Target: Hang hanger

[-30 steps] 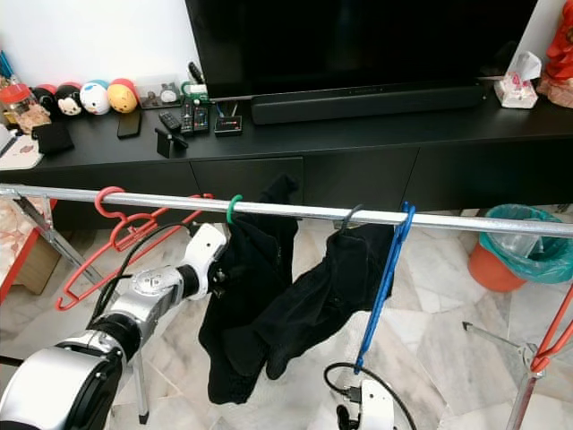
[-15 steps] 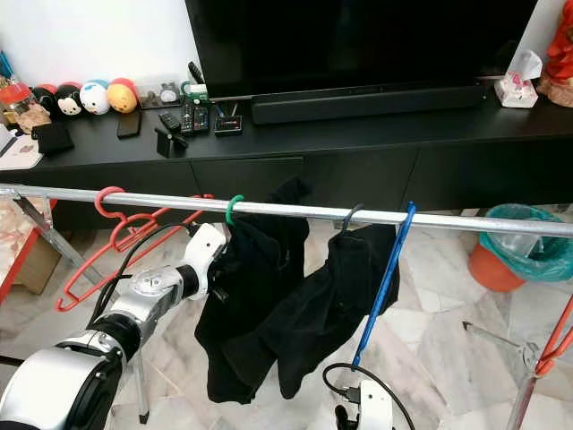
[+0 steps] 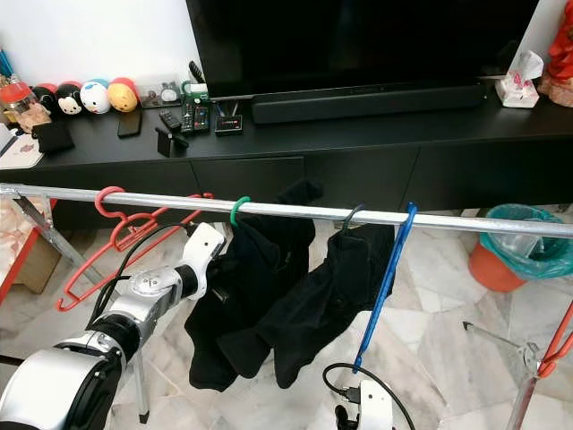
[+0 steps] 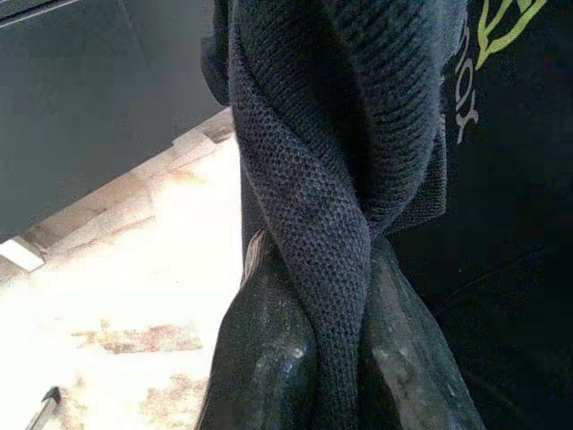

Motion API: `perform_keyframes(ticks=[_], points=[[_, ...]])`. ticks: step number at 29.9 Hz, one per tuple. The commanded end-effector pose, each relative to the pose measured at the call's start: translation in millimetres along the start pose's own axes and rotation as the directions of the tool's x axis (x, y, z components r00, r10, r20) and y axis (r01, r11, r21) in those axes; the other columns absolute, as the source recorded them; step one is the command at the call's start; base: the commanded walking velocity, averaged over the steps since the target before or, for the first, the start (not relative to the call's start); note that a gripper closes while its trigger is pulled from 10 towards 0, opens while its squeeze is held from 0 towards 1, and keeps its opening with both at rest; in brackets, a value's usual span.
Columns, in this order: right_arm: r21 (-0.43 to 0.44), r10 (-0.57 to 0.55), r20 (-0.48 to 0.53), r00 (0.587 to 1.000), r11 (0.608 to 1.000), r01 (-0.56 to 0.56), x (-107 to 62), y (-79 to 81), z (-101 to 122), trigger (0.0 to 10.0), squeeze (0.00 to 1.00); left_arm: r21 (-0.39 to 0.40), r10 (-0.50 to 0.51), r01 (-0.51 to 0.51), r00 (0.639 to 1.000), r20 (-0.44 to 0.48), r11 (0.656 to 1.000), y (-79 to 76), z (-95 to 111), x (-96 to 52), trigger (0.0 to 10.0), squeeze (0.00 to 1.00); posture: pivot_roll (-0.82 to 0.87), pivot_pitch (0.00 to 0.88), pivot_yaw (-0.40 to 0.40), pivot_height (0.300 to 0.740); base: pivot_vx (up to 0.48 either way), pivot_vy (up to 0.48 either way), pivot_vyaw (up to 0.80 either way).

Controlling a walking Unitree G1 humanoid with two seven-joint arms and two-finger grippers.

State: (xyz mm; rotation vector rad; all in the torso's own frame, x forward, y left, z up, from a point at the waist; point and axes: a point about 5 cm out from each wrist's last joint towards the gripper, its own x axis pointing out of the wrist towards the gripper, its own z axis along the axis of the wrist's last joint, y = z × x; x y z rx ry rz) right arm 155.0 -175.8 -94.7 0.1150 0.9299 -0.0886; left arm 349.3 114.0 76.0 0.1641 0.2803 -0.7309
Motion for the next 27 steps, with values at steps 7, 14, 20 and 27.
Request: perform_keyframes(ticks=[7, 14, 20, 27], points=[[0.001, 0.002, -0.006, 1.0, 1.0, -0.002, -0.2, 1.8, -1, 10.0, 0.0, -0.056, 0.131, -0.127, 0.989, 0.076, 0.99, 12.0, -4, -10.4, 0.0, 0.0, -0.18, 0.037, 0.069, 0.74, 0.0, 0.0, 0.0], [-0.007, 0.001, -0.002, 1.0, 1.0, -0.001, 0.2, 2.2, 0, 10.0, 0.0, -0.036, 0.181, -0.177, 0.968, 0.176, 0.984, 16.2, -2, -20.3, 10.0, 0.0, -0.16, 0.038, 0.06, 0.74, 0.0, 0.0, 0.0], [-0.014, 0.002, 0.003, 1.0, 1.0, -0.002, 0.5, 2.4, 1, 10.0, 0.0, -0.011, 0.241, -0.249, 0.926, 0.29, 0.968, 17.3, 2, -31.3, 10.0, 0.0, -0.15, 0.028, 0.053, 0.74, 0.0, 0.0, 0.0], [-0.019, 0.004, 0.007, 1.0, 1.0, -0.004, 0.6, 2.9, 2, 10.0, 0.0, 0.023, 0.282, -0.311, 0.888, 0.362, 0.95, 8.9, -5, -50.5, 10.0, 0.0, -0.13, 0.009, 0.051, 0.74, 0.0, 0.0, 0.0]])
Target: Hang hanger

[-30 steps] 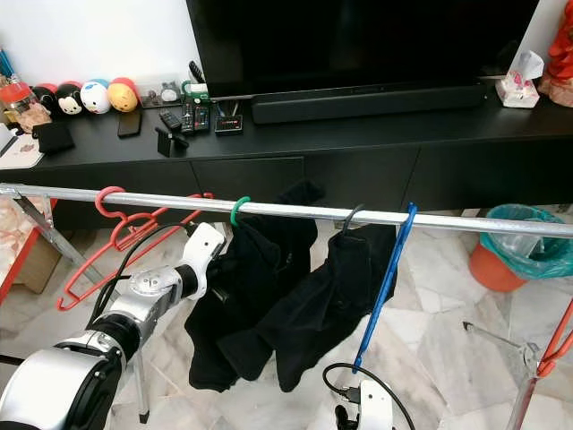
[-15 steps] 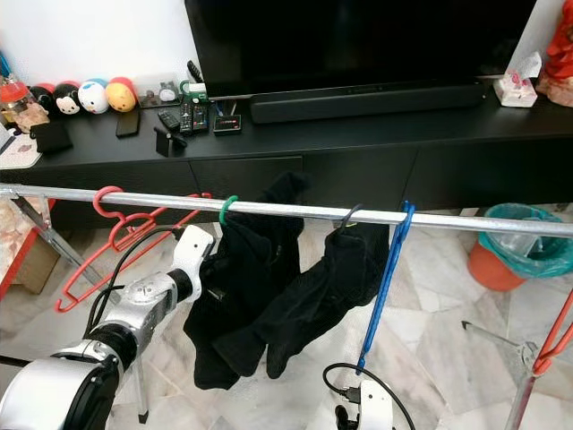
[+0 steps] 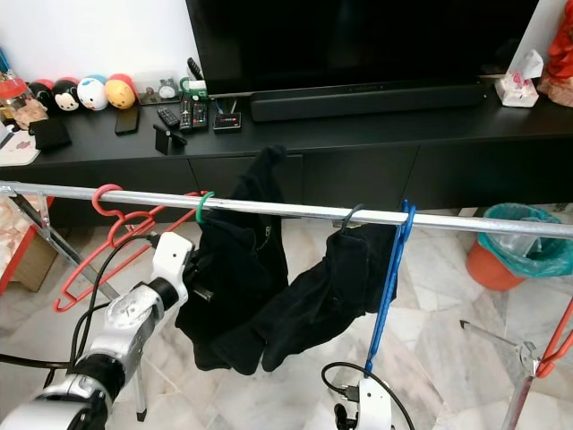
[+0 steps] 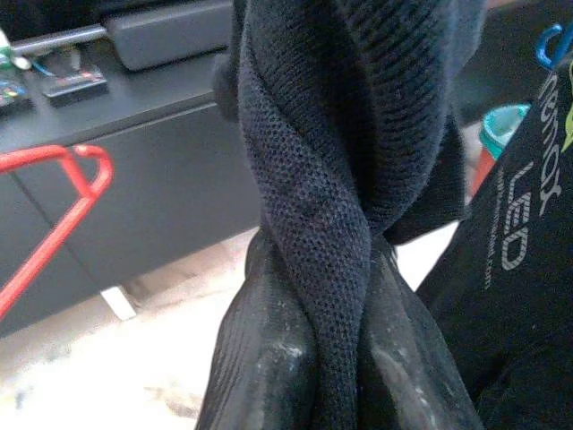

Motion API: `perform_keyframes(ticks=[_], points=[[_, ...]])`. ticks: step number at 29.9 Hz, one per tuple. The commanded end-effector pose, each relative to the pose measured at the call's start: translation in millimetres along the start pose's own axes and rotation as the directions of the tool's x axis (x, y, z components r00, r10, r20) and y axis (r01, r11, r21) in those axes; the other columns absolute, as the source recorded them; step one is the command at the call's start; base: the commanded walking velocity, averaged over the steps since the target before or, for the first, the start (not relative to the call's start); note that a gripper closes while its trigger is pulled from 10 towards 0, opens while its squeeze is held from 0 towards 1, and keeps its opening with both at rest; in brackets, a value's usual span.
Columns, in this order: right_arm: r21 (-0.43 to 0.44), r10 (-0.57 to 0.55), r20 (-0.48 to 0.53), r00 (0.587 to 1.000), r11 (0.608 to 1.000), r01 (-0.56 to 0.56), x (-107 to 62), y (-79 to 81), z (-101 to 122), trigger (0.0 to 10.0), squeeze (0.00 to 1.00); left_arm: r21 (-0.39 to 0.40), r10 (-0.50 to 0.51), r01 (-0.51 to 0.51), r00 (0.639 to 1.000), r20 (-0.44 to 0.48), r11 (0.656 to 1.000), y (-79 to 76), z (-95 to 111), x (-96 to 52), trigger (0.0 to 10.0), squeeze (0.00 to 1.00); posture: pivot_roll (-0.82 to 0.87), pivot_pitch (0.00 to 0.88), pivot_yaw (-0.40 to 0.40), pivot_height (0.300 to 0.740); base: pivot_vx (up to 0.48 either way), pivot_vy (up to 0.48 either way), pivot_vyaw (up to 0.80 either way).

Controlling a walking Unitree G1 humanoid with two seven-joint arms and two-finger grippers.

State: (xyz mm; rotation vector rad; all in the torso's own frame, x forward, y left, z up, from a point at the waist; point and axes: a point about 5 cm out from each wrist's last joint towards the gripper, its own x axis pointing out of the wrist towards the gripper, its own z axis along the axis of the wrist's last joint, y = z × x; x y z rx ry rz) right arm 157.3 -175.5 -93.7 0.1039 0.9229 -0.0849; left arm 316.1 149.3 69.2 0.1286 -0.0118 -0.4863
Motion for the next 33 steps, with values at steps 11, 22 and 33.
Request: perform_keyframes(ticks=[11, 22, 33], points=[[-0.024, 0.009, 0.002, 1.0, 1.0, -0.009, 0.7, 1.6, 2, 10.0, 0.0, 0.025, 0.151, -0.151, 0.988, -0.031, 0.988, -10.2, -23, -61.4, 10.0, 0.0, -0.1, 0.0, 0.033, 0.74, 0.0, 0.0, 0.0], [-0.014, 0.008, 0.034, 0.999, 1.0, -0.007, 1.5, 3.8, 7, 10.0, 0.0, -0.024, 0.275, -0.281, 0.949, -0.152, 0.959, -10.8, -48, -84.9, 10.0, 0.0, -0.08, 0.0, 0.013, 0.74, 0.0, 0.0, 0.0], [-0.014, -0.001, 0.048, 0.999, 1.0, 0.002, 2.0, 1.5, 11, 10.0, 0.0, -0.023, 0.334, -0.341, 0.93, -0.156, 0.94, -9.4, -47, -88.8, 10.0, 0.0, -0.07, 0.0, -0.006, 0.74, 0.0, 0.0, 0.0]])
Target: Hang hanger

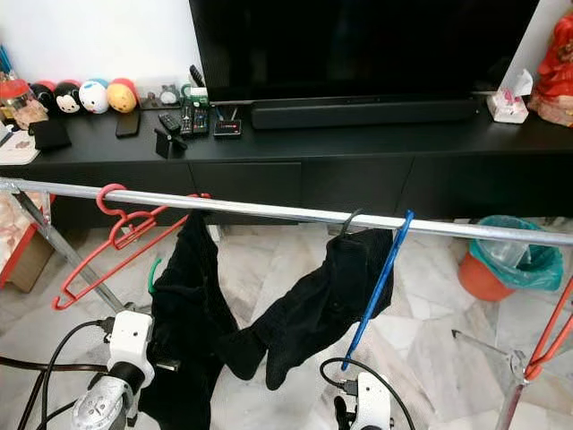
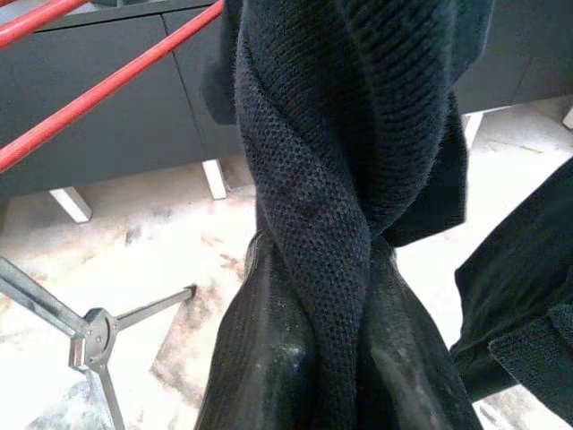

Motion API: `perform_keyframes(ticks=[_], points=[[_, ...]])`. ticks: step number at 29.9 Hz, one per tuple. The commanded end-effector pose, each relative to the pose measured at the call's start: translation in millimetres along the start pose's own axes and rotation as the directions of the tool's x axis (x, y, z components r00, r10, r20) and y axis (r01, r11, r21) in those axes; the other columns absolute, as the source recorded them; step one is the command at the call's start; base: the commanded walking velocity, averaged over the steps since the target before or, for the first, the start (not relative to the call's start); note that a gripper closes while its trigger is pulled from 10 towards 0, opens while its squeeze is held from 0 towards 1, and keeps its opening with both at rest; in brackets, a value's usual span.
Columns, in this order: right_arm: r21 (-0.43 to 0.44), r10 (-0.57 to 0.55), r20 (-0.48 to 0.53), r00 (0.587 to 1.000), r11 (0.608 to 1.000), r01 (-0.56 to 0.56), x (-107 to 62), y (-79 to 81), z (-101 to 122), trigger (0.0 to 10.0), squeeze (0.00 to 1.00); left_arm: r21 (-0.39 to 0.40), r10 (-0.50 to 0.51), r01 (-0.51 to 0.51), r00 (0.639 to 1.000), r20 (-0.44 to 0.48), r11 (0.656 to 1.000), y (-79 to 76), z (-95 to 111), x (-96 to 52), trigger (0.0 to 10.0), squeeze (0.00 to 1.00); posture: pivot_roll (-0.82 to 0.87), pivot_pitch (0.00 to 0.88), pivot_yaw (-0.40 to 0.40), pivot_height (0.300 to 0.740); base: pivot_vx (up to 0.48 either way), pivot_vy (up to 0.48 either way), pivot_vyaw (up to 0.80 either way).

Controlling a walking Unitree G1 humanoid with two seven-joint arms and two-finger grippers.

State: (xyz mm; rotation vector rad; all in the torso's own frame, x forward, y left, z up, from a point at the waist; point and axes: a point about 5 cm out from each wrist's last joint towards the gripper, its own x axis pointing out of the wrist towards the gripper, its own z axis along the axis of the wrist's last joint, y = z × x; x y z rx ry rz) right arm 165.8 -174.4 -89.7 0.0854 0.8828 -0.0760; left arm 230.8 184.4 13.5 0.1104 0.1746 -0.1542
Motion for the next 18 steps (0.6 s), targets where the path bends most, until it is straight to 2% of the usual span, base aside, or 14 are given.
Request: perform_keyframes(ticks=[1, 18], points=[[0.005, -0.004, 0.007, 1.0, 1.0, 0.004, 0.4, -0.9, 1.8, 10.0, 0.0, 0.002, 0.029, -0.029, 0.998, 0.049, 1.0, 5.5, 10.0, 2.2, 10.0, 0.0, -0.07, 0.0, -0.004, 0.74, 0.0, 0.0, 0.0], [0.022, 0.001, 0.012, 1.0, 1.0, -0.001, 1.4, 2.5, 3.9, 10.0, 0.0, 0.012, 0.033, -0.034, 0.997, 0.07, 0.999, 7.8, 16.5, 6.5, 10.0, 0.0, -0.01, 0.0, 0.0, 0.74, 0.0, 0.0, 0.0]])
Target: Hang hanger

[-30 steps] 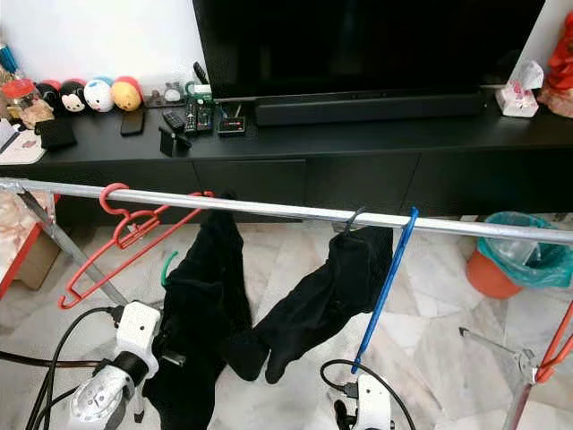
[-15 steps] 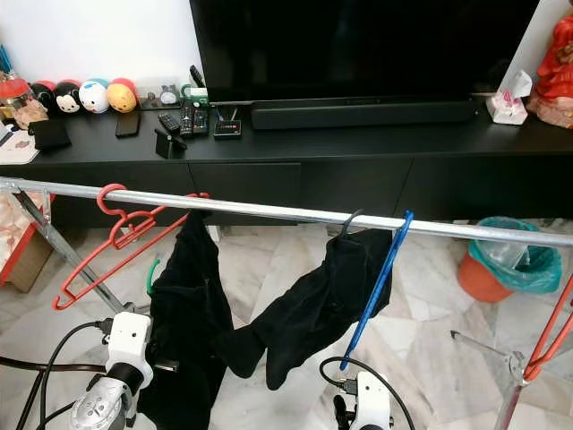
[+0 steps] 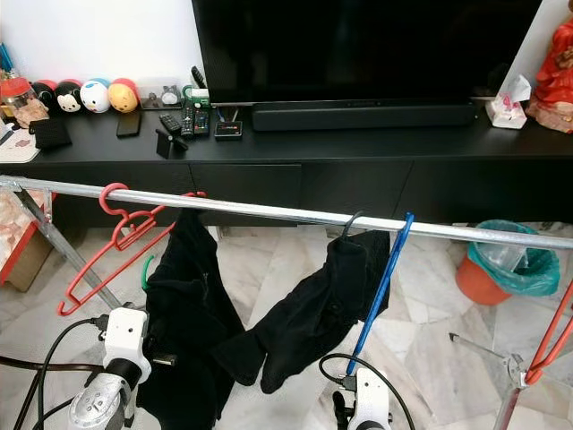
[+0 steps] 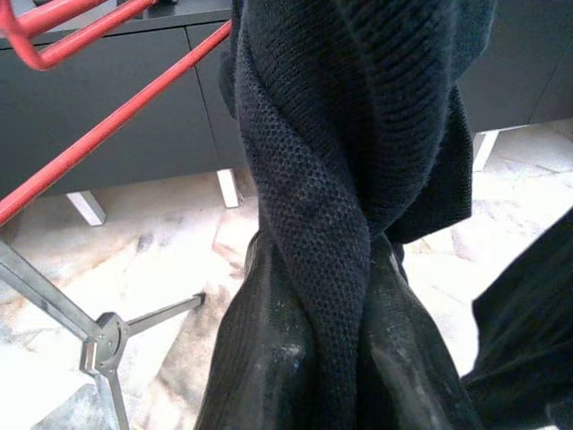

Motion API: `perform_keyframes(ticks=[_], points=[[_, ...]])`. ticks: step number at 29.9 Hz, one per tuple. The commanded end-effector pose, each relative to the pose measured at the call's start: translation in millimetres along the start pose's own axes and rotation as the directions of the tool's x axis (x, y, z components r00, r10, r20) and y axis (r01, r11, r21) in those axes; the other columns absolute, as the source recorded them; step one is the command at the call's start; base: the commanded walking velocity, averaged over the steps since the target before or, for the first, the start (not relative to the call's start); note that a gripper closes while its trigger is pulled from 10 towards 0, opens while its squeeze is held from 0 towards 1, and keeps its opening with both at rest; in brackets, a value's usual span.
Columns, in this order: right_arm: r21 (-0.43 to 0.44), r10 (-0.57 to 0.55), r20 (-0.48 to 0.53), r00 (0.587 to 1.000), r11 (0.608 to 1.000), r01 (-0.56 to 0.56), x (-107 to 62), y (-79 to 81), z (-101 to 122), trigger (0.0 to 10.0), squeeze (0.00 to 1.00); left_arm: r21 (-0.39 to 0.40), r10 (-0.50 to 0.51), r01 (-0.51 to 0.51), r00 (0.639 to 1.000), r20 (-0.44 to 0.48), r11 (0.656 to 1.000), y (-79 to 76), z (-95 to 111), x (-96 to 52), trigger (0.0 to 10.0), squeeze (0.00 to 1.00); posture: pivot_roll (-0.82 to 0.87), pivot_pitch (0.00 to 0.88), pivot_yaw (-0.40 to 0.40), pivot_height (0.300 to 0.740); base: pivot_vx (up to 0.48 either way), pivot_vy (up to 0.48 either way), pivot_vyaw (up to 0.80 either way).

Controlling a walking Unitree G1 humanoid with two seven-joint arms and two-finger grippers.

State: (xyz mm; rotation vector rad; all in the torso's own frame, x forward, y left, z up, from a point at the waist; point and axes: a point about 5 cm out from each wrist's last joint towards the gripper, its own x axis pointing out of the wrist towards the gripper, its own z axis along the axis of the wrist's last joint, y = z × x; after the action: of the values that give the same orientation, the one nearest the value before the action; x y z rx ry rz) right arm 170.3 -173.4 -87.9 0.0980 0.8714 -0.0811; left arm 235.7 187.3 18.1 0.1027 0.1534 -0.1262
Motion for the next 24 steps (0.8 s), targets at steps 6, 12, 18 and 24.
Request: perform_keyframes(ticks=[6, 12, 18, 24], points=[[0.011, 0.0, -0.001, 1.0, 1.0, 0.0, -0.2, 2.3, -1.6, 10.0, 0.0, 0.022, 0.001, -0.002, 0.999, 0.053, 1.0, 4.0, 11.9, 3.5, 10.0, 0.0, -0.01, 0.0, 0.007, 0.74, 0.0, 0.0, 0.0], [0.013, 0.002, -0.002, 1.0, 1.0, -0.002, -0.3, 3.3, -2.0, 10.0, 0.0, 0.025, -0.006, 0.004, 0.998, 0.065, 1.0, 3.4, 15.1, 6.0, 10.0, 0.0, -0.01, 0.0, 0.006, 0.74, 0.0, 0.0, 0.0], [0.014, 0.001, 0.005, 1.0, 1.0, -0.001, 0.2, 3.6, -0.1, 10.0, 0.0, 0.023, -0.008, 0.007, 0.998, 0.07, 1.0, 3.7, 16.9, 7.6, 10.0, 0.0, -0.02, 0.0, 0.009, 0.74, 0.0, 0.0, 0.0], [0.018, -0.003, 0.008, 1.0, 1.0, 0.003, 0.6, 4.8, 0.8, 10.0, 0.0, 0.024, -0.008, 0.006, 0.997, 0.073, 1.0, 5.4, 17.8, 8.4, 10.0, 0.0, -0.02, 0.0, 0.015, 0.74, 0.0, 0.0, 0.0]])
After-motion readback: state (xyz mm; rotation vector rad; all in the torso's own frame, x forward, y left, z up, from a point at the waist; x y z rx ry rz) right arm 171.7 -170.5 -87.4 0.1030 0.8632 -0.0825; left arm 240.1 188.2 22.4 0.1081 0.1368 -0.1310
